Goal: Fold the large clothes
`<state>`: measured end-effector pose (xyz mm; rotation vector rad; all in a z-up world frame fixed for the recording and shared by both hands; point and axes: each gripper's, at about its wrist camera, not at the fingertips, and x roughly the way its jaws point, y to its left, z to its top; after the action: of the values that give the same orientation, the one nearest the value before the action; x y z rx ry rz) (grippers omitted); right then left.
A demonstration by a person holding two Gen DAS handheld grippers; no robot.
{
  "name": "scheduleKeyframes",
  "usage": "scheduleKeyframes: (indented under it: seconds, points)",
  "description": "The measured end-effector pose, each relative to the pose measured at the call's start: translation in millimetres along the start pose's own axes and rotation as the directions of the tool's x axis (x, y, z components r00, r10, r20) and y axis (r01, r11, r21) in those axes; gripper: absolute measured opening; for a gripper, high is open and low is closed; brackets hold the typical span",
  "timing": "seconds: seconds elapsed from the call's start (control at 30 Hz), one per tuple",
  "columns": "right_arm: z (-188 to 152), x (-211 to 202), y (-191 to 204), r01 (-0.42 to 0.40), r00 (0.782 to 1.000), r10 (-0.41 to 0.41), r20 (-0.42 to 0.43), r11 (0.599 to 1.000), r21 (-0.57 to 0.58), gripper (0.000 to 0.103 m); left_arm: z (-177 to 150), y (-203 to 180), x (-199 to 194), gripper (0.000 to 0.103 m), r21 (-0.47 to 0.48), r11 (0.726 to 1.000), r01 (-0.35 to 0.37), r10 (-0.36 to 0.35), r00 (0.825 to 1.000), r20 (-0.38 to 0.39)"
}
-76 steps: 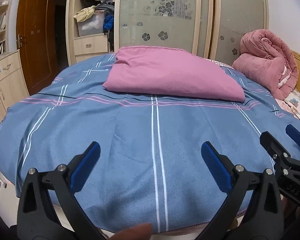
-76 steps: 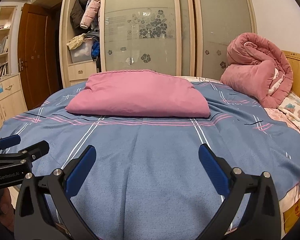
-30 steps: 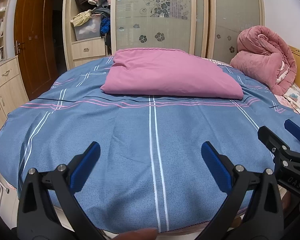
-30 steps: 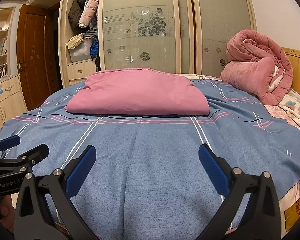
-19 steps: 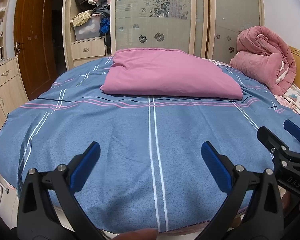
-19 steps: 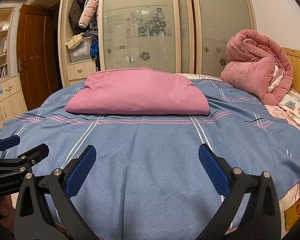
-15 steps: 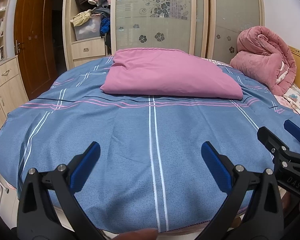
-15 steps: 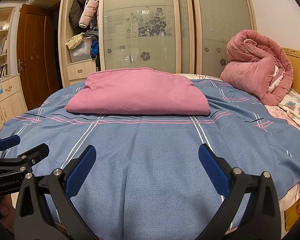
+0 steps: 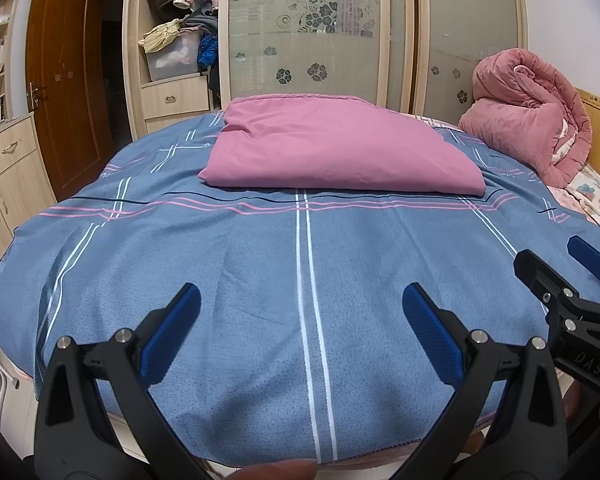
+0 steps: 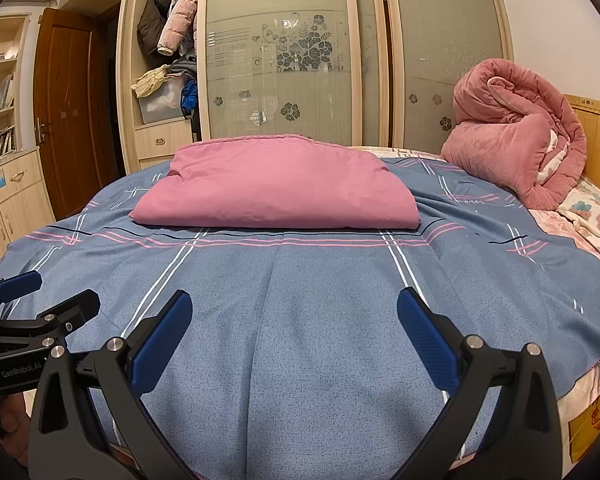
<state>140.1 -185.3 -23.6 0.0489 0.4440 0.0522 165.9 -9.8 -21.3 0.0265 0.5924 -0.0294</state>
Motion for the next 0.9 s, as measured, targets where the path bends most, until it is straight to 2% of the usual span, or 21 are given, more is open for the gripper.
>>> scheduleKeyframes:
  seconds: [0.73, 0.9]
  points:
    - [-1.4, 1.1, 0.7, 0.000, 1.000, 0.000, -0.006, 1.000, 0.001, 0.102, -0.9, -0.7, -1.2, 0.101, 0.003, 1.000, 0.016, -0.016, 1.000, 0.007]
    - [-1.2, 1.2, 0.6, 0.000, 1.000, 0.000, -0.006, 1.000, 0.001, 0.102, -0.8, -0.5, 1.3, 0.101, -0.002, 1.000, 0.029, -0.029, 1.000, -0.011]
